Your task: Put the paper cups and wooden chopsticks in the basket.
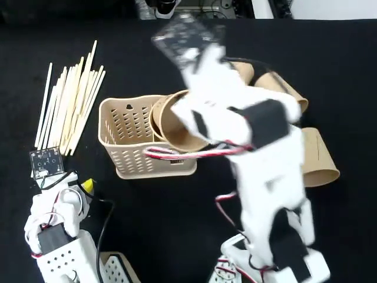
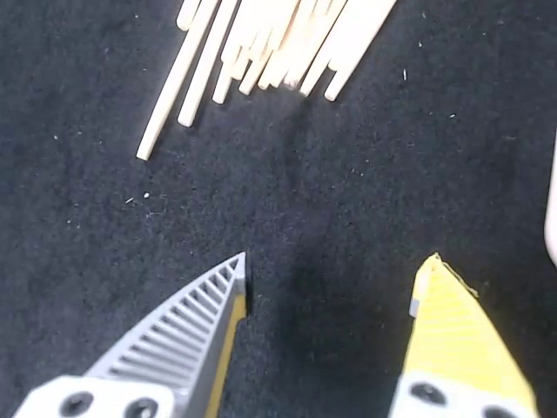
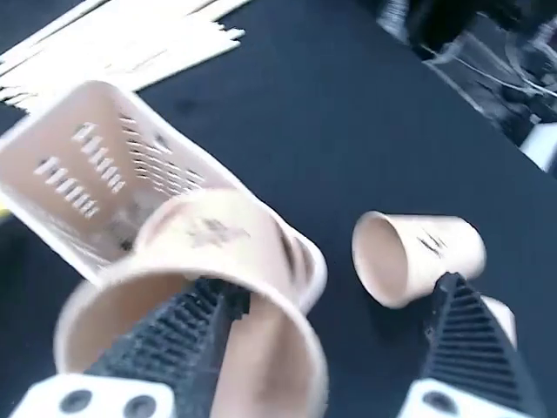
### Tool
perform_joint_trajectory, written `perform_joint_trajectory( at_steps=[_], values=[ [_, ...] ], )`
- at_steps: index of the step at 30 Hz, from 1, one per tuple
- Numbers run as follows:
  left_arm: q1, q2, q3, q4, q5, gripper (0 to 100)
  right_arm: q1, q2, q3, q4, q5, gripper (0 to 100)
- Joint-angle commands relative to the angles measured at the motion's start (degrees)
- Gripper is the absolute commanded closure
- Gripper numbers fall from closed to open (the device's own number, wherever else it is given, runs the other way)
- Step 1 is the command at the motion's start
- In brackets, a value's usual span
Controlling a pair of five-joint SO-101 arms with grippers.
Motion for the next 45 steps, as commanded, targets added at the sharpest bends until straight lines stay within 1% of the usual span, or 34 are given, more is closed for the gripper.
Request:
perform_joint_trajectory(
  at_steps=[1, 3, 9, 12, 15, 17, 20, 23, 25, 27, 28, 30, 33, 37, 40, 45],
  values=[
    [0.66, -0.53, -0.13, -0.79, -0.35, 70, -3.87, 4.97, -2.51, -3.78, -0.53, 66.2],
    [0.57, -0.53, -0.13, -0.79, -0.35, 70, -3.6, 8.22, -3.82, -4.57, -0.53, 66.2],
    [0.57, -0.53, -0.13, -0.79, -0.35, 70, 1.93, 15.08, -12.7, -1.85, -0.26, 66.2],
    [0.57, -0.53, -0.13, -0.88, -0.35, 70, 4.04, 15.96, -17.71, 1.23, -0.26, 66.2],
    [0.57, -0.53, -0.13, -0.88, -0.35, 70, 6.59, 15.69, -23.6, 6.51, 0.79, 66.2],
    [0.57, -0.53, -0.13, -0.88, -0.35, 70, 9.41, 14.81, -24.31, 7.38, 4.4, 66.2],
    [0.57, -0.53, -0.13, -0.88, -0.35, 70, 16.26, 12.53, -19.56, 7.3, 11.52, 66.2],
    [0.57, -0.53, -0.13, -0.88, -0.35, 70, 24.09, 10.15, -10.59, 6.95, 21.36, 66.2],
    [0.57, -0.53, -0.13, -0.88, -0.35, 70, 29.01, 9.27, -4.53, 5.63, 29.98, 66.2],
    [0.57, -0.53, -0.13, -0.88, -0.35, 70, 33.41, 9.1, 2.24, 1.85, 37.54, 66.2],
    [0.57, -0.53, -0.13, -0.88, -0.35, 70, 34.81, 9.27, 5.58, -0.88, 39.21, 66.2],
    [0.66, -0.53, -0.13, -0.88, -0.35, 70, 35.69, 9.36, 12.79, -7.65, 39.21, 66.2],
    [0.66, -0.53, -0.13, -0.88, -0.35, 70, 34.55, 9.19, 22.55, -17.23, 39.03, 66.1],
    [0.66, -0.53, -0.13, -0.88, -0.35, 70, 31.12, 9.54, 34.33, -34.55, 32.53, 66.0],
    [0.66, -0.53, -0.13, -0.88, -0.35, 70, 28.84, 10.42, 40.48, -46.07, 27.87, 66.2],
    [0.66, -0.53, -0.13, -0.88, -0.35, 70, 27.87, 16.13, 42.24, -57.41, 22.42, 66.2]
  ],
)
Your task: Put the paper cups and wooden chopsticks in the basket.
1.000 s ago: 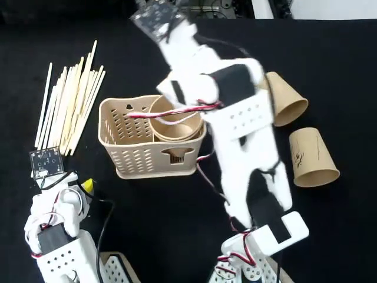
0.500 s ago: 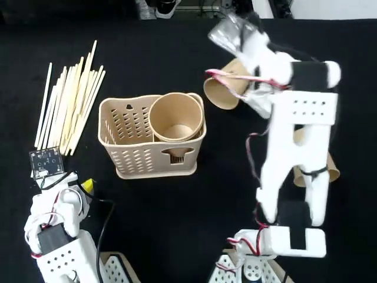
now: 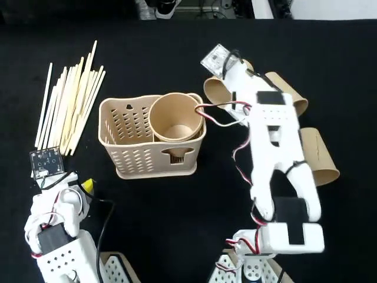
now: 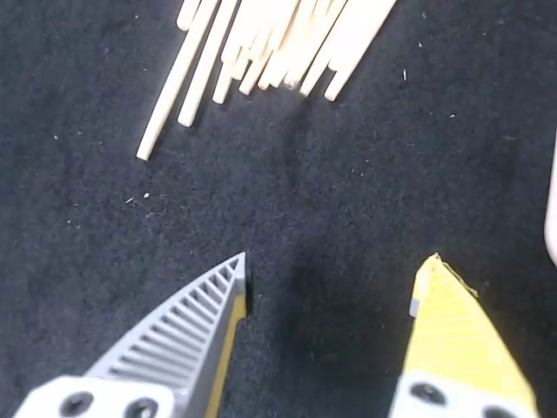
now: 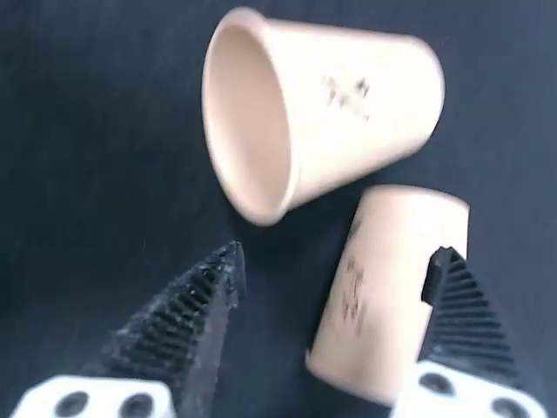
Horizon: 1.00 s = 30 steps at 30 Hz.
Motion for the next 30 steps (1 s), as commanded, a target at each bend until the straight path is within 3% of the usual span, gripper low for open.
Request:
perform_joint_trajectory(
  at_steps=[1, 6, 11, 13, 17, 24, 30],
  values=[
    [0.66, -0.53, -0.13, -0.88, -0.35, 70, -0.7, 3.56, 0.13, -9.23, -4.48, 66.2],
    [0.48, -0.53, 0.22, -2.02, -0.35, 70, -0.7, 11.21, -0.13, -20.57, -9.93, 66.2],
    [0.66, -0.53, 0.4, -2.02, -0.35, 70, -0.79, 16.75, -4.7, -21.36, -10.73, 67.5],
    [0.66, -0.53, 0.4, -2.02, -0.35, 70, -0.53, 18.24, -6.11, -21.36, -10.64, 74.6],
    [0.66, -0.53, 0.4, -2.02, -0.35, 70, 0.53, 18.68, -6.9, -21.27, -10.73, 98.8],
    [0.66, -0.53, 0.4, -2.02, -0.35, 70, 4.13, 11.21, -5.41, -19.96, -16.79, 98.8],
    [0.66, -0.53, 0.4, -2.02, -0.35, 70, 4.92, 0.66, -5.23, -8.53, -17.05, 98.7]
  ],
)
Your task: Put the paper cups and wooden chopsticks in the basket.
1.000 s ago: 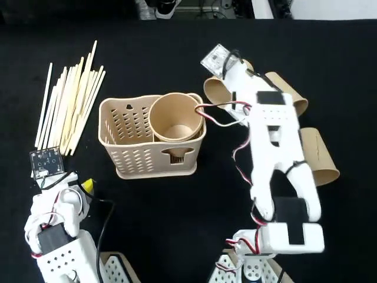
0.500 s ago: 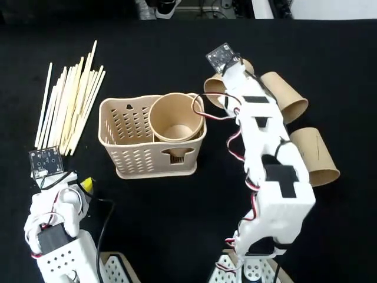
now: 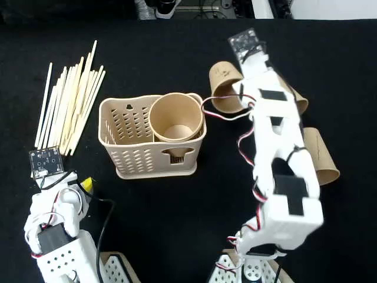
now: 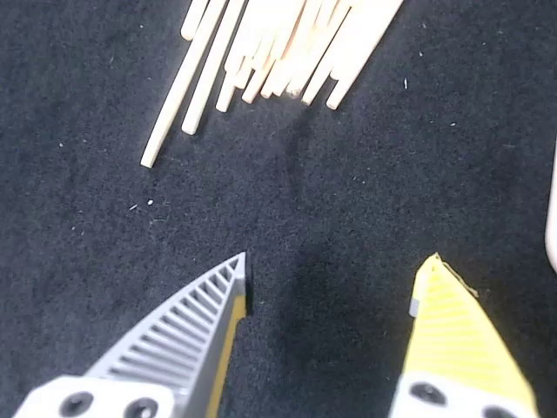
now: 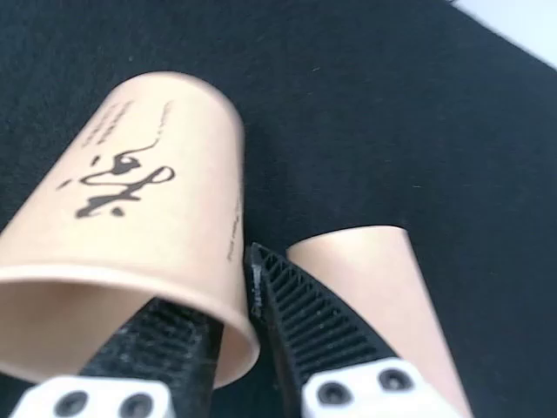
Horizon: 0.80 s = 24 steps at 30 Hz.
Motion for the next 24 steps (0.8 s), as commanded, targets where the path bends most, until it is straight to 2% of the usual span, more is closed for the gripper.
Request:
perform_joint_trajectory(
  at_steps=[1, 5, 10, 14, 18, 24],
  values=[
    [0.66, -0.53, 0.22, -1.05, -0.35, 70, 0.79, -9.01, -2.24, 7.47, -0.7, 98.7],
    [0.57, -0.53, 0.22, -1.05, -0.35, 70, 0.79, -15.87, -7.78, 20.66, -0.79, 98.7],
    [0.48, -0.53, 0.22, -1.05, -0.35, 70, 0.35, -22.29, -22.11, 44.04, -0.79, 98.7],
    [0.4, -0.53, 0.31, -0.97, -0.35, 70, -0.44, -25.63, -31.69, 57.23, -2.11, 98.7],
    [0.57, -0.53, 0.31, -0.97, -0.35, 70, -4.13, -30.02, -37.85, 65.67, -2.37, 98.7],
    [0.4, -0.53, 0.4, -0.88, -0.44, 70, -16.26, -42.86, -39.52, 70.42, -5.36, 98.7]
  ],
)
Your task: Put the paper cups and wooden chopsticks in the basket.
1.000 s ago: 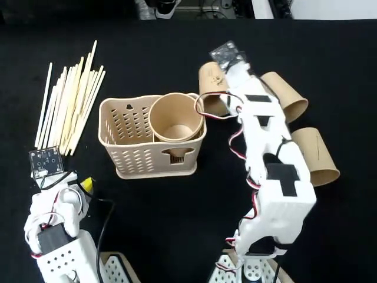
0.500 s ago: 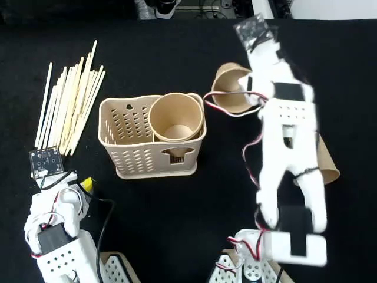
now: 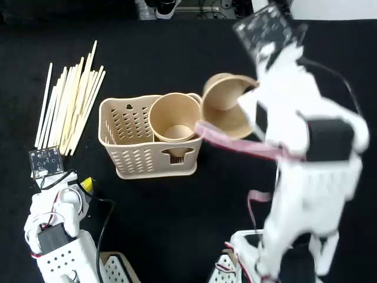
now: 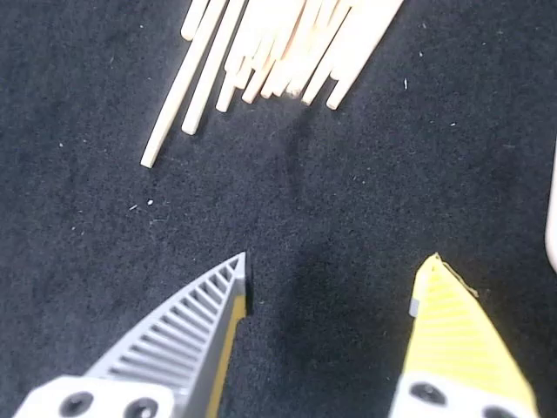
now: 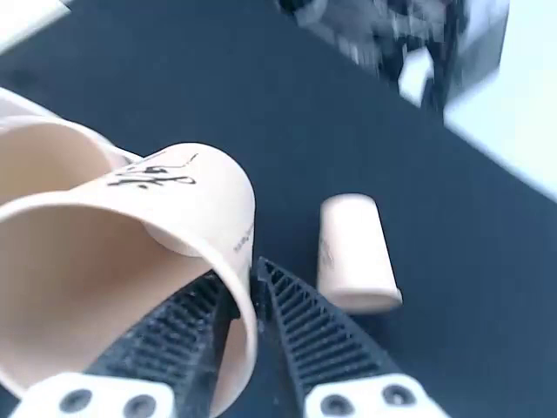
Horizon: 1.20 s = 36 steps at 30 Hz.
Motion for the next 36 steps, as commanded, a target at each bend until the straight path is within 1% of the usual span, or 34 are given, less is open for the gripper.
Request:
perform_joint_trajectory(
  at_steps=[1, 5, 8, 14, 19, 20, 23, 24, 25, 26, 27, 28, 31, 36],
  values=[
    [0.4, -0.53, 0.4, -0.88, -0.35, 70, -7.56, -8.84, -2.42, 2.37, -2.9, 98.7],
    [0.48, -0.53, 0.4, -0.88, -0.35, 70, -14.33, -12.44, 1.36, 2.55, -4.13, 98.7],
    [0.48, -0.53, 0.4, -0.97, -0.35, 70, -16.26, -11.3, 5.05, 1.41, -4.22, 98.7],
    [0.4, -0.53, 0.4, -0.97, -0.35, 70, -16.35, -5.49, 10.77, -2.73, -3.87, 98.6],
    [0.4, -0.53, 0.4, -0.97, -0.35, 70, -16.26, 1.01, 10.24, -5.01, -3.69, 98.2],
    [0.4, -0.53, 0.4, -0.97, -0.35, 70, -16.26, 2.24, 9.71, -5.8, -3.16, 97.1],
    [0.4, -0.53, 0.4, -0.97, -0.35, 70, -16.26, 5.85, 7.52, -7.82, -2.55, 89.7],
    [0.4, -0.53, 0.4, -0.97, -0.35, 70, -16.26, 6.99, 6.55, -8.53, -2.99, 89.5],
    [0.4, -0.53, 0.4, -0.97, -0.35, 70, -16.26, 7.87, 5.85, -9.05, -2.99, 92.1],
    [0.31, -0.53, 0.4, -0.97, -0.35, 70, -16.26, 8.92, 4.88, -9.49, -3.08, 97.1],
    [0.31, -0.53, 0.4, -0.97, -0.35, 70, -16.26, 9.8, 4.09, -9.67, -2.99, 99.2],
    [0.31, -0.53, 0.4, -0.97, -0.35, 70, -16.26, 10.59, 3.47, -9.49, -3.08, 97.3],
    [0.31, -0.53, 0.4, -0.97, -0.35, 70, -16.26, 11.82, 1.63, -7.74, -3.08, 98.8],
    [0.48, -0.53, 0.4, -0.97, -0.35, 70, -16.35, 11.82, -2.86, -0.97, -2.55, 98.6]
  ],
)
